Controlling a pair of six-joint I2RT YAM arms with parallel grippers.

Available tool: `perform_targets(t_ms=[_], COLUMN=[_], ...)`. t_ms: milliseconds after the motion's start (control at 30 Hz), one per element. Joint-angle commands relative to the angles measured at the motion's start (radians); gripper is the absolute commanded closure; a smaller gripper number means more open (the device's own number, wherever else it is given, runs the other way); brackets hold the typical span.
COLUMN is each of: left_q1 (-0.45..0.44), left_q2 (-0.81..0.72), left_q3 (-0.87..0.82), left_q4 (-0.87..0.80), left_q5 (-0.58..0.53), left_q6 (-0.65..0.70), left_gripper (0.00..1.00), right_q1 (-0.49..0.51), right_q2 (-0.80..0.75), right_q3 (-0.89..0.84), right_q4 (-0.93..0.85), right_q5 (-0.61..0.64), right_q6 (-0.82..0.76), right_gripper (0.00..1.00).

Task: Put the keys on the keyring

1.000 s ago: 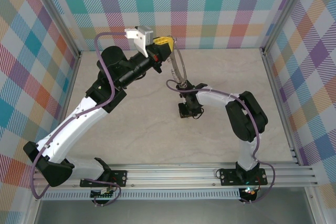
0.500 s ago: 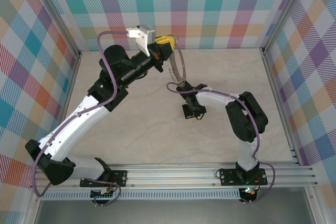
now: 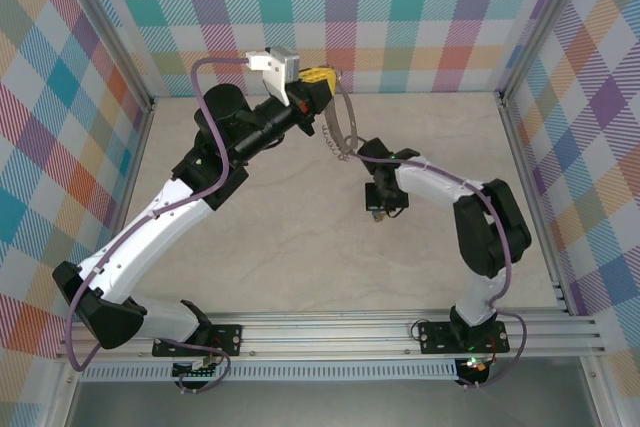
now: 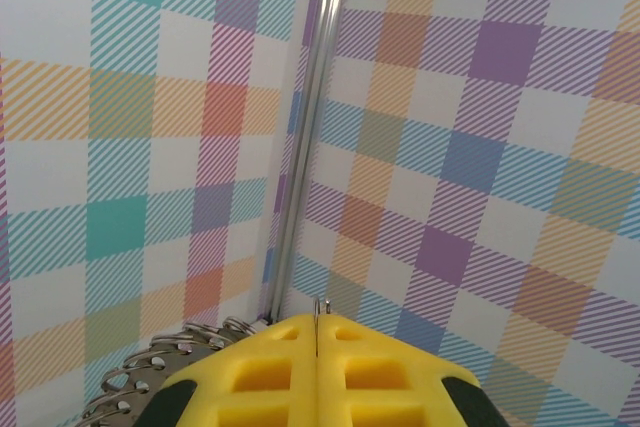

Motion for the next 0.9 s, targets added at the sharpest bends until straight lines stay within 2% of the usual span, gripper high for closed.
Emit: perform_targets(t_ms=[0, 67, 100, 133, 167, 300, 333, 567, 867], left_q1=[-0.006, -0.006, -0.006, -0.006, -0.006, -0.006, -0.007, -0.006, -0.006], left_q2=[-0.01, -0.01, -0.011, -0.011, -0.011, -0.019, -0.019, -0.021, -0.037], left_q3=[0.043, 0.043, 0.043, 0.043, 0.042, 0.037, 0.035, 0.033, 0.021], left_q4=[0.069, 0.069, 0.069, 0.069, 0.069, 0.069, 0.069, 0.069, 0.063], left_q5=[-0.001, -0.001, -0.001, -0.001, -0.001, -0.001, -0.001, 0.004, 0.004], left_q6=[-0.013, -0.014, -0.014, -0.014, -0.014, -0.014, -0.012, -0.015, -0.014], left_gripper=[1.0, 1.0, 1.0, 1.0, 1.0, 1.0, 1.0, 1.0, 1.0], right_q1=[-0.012, -0.024, -0.026, -0.026, -0.026, -0.026, -0.026, -0.036, -0.054], right_q2=[-0.038, -0.032, -0.026, -0.02, -0.017, -0.014, -0.01, 0.045, 0.147], right_q3=[-0.01, -0.008, -0.007, -0.005, -0.007, -0.046, -0.053, -0.022, 0.099], right_q4=[0.003, 0.006, 0.003, -0.005, -0.013, -0.005, 0.002, 0.036, 0.013], right_q5=[-0.083, -0.117, -0.123, -0.123, -0.122, -0.128, -0.127, -0.13, -0.143], right_q6=[0.077, 0.083, 0.079, 0.075, 0.074, 0.061, 0.055, 0.03, -0.017], right_gripper=[1.0, 1.0, 0.96, 0.84, 0.76, 0.53, 0.5, 0.47, 0.48])
